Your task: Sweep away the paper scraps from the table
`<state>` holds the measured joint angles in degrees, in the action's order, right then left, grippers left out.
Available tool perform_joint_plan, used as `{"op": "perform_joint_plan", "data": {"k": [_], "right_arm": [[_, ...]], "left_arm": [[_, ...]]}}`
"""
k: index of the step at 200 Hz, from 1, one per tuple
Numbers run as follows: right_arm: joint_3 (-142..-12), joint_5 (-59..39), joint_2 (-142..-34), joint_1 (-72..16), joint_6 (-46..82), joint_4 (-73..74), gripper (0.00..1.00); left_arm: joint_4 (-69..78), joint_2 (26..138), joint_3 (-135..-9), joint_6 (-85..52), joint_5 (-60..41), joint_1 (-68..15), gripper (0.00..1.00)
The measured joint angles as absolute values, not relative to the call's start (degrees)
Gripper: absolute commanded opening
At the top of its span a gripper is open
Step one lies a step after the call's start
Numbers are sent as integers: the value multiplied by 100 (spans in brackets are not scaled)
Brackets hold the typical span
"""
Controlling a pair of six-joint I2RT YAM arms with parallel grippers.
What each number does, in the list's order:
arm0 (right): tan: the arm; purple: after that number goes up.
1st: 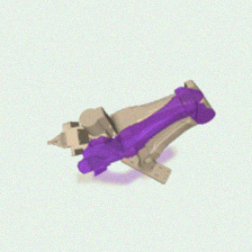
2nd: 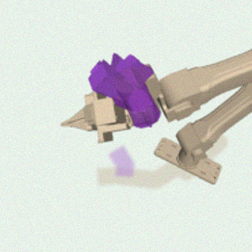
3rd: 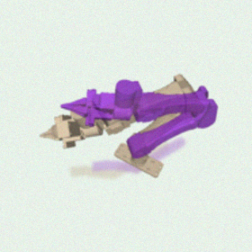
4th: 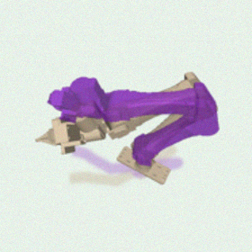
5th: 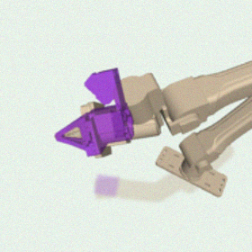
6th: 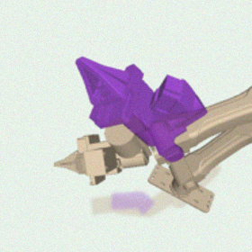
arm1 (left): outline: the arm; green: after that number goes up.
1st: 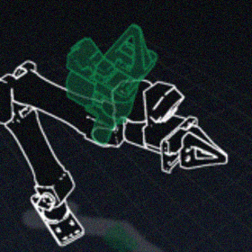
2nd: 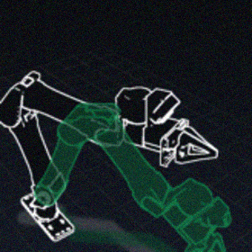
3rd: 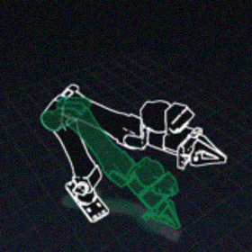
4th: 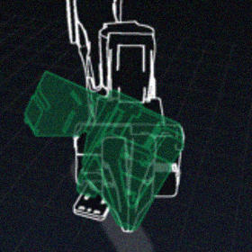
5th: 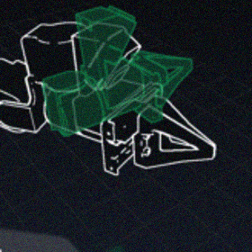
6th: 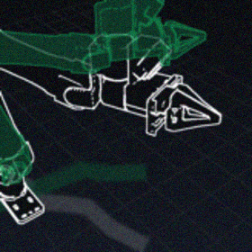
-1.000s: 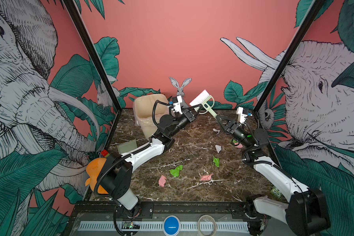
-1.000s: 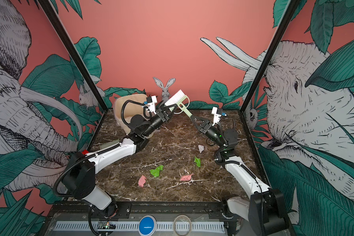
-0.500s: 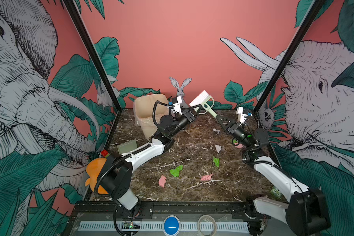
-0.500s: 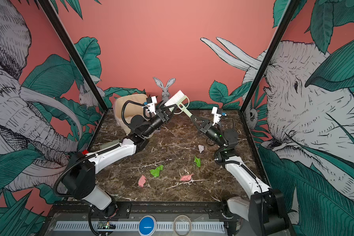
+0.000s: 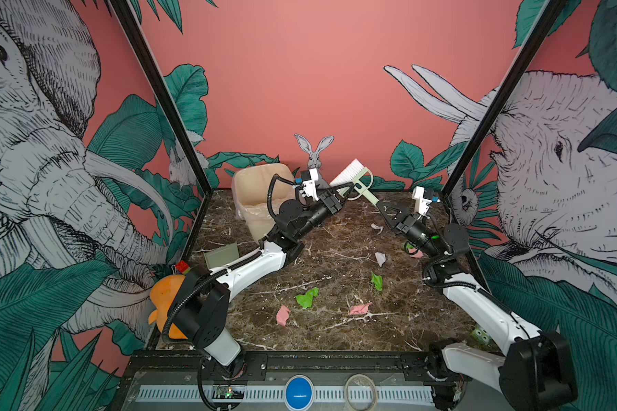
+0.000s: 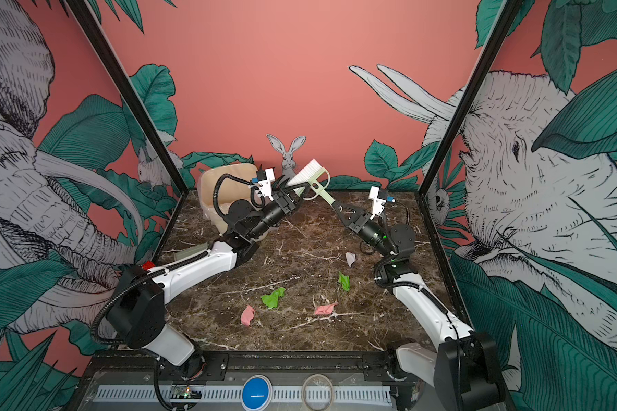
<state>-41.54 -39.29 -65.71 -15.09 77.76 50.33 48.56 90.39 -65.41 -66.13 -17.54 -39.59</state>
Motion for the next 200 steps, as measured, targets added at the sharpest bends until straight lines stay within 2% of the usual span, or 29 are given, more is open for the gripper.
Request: {"op": "perform_joint_plan", "data": {"k": [14, 29, 110, 151, 200], "right_arm": [[-4154, -3896, -6501, -1494, 7697, 4827, 0], [-4154, -3848, -6403, -1474, 7577, 4554, 0], [-3913, -3844, -5529, -642, 6729, 2633, 0], [-3859, -4036, -5177, -270, 6386, 1767, 0], [-3863, -4185, -4980, -54, 5878, 753, 0]], "left_arm": [[4587, 8927, -6539, -6495, -1750, -3959, 91], [4257, 8739, -6530, -6316, -1741, -3959, 99], [1100, 6803, -6482, -4410, -1271, -3955, 100], [-1131, 6038, -6475, -3680, -368, -3955, 99], [-3511, 5487, -6445, -3509, 1007, -3955, 99]]}}
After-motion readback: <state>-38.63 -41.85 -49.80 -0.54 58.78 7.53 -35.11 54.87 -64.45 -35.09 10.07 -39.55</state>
